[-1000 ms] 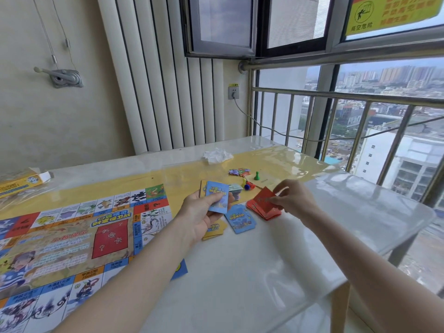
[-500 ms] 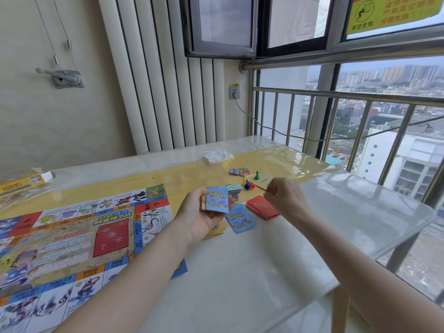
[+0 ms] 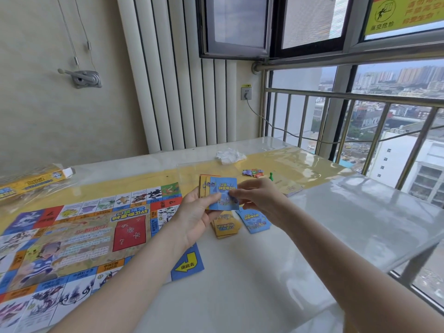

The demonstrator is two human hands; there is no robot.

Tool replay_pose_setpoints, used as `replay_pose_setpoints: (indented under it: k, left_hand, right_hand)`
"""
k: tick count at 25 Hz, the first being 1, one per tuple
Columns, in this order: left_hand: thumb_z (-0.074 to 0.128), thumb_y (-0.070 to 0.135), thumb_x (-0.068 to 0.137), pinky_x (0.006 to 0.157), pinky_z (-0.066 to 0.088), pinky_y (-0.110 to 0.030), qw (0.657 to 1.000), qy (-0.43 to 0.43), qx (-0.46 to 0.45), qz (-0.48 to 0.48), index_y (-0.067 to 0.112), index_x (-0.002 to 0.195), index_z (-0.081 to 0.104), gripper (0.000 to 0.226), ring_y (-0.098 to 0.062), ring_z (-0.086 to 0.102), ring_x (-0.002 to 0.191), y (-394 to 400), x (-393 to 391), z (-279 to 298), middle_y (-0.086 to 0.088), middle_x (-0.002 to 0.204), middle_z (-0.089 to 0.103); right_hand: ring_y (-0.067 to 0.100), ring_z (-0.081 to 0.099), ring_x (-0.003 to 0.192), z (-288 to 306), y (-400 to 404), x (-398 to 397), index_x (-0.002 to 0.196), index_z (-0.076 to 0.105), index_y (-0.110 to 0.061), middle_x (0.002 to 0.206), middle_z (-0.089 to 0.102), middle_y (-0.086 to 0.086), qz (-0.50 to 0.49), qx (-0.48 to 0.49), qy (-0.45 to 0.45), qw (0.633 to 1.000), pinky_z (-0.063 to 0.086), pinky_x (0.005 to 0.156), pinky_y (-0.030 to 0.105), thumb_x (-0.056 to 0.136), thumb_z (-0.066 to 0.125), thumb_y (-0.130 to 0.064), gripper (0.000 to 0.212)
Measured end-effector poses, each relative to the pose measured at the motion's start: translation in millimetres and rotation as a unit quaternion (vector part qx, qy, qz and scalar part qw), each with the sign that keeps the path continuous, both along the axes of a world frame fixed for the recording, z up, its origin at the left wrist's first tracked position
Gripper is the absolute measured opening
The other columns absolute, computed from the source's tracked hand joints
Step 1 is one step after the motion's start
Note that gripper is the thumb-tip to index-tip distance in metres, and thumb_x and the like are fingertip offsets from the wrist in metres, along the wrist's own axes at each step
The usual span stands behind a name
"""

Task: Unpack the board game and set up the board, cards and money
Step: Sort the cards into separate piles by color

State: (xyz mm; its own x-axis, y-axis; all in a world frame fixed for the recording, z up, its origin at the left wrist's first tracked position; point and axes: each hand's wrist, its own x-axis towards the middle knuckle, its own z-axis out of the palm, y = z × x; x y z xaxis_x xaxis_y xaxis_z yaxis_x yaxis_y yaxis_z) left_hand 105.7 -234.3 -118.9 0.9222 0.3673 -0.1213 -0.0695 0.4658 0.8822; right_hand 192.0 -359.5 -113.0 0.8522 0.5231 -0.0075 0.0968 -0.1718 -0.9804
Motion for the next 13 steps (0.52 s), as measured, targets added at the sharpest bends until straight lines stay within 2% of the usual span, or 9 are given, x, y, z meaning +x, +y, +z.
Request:
replay_pose_setpoints:
  k: [4,7,9,11,13]
  left_hand:
    - [0.051,-0.003,0.090,0.050,0.056,-0.021,1.000,-0.012,-0.008,0.004,0.012,0.088,0.058,0.017,-0.012,0.068,0.056,1,-1,2,-0.003,0.069,0.071]
    - [0.051,-0.004,0.090,0.051,0.055,-0.022,1.000,0.009,0.010,0.027,0.013,0.084,0.055,0.018,-0.016,0.064,0.065,1,1,2,-0.005,0.077,0.066]
    - [0.053,-0.005,0.088,0.056,0.053,-0.025,0.999,0.019,0.023,0.031,0.015,0.082,0.054,0.020,-0.015,0.062,0.068,-3,4,1,-0.004,0.079,0.064]
    - [0.056,-0.004,0.087,0.060,0.051,-0.025,0.999,0.022,0.023,0.033,0.016,0.082,0.055,0.021,-0.013,0.063,0.065,-9,9,0,-0.002,0.077,0.065]
    - [0.057,-0.002,0.087,0.066,0.048,-0.026,0.999,0.023,0.025,0.039,0.017,0.082,0.054,0.020,-0.014,0.061,0.069,-14,12,-1,-0.002,0.080,0.064]
  right_hand:
    - [0.012,0.051,0.058,7,-3,-1,0.091,0.066,0.004,0.068,0.058,0.008,-0.025,0.014,0.025,0.999,0.046,0.049,0.015,0.079,0.070,-0.010,0.019]
    - [0.011,0.049,0.055,18,-19,9,0.081,0.065,-0.001,0.069,0.059,0.009,-0.042,0.044,0.073,0.995,0.044,0.046,0.014,0.081,0.066,-0.003,0.003]
    - [0.012,0.052,0.059,20,-22,7,0.080,0.064,-0.003,0.073,0.062,0.010,-0.018,0.030,0.113,0.993,0.046,0.046,0.014,0.081,0.066,-0.004,0.003]
    - [0.013,0.053,0.060,12,-19,3,0.086,0.064,-0.003,0.072,0.062,0.008,-0.017,0.000,0.106,0.994,0.048,0.049,0.015,0.080,0.068,-0.006,0.008]
    - [0.013,0.050,0.062,3,-15,0,0.086,0.066,-0.003,0.070,0.060,0.007,-0.013,0.016,0.099,0.995,0.047,0.055,0.017,0.080,0.068,-0.007,0.007]
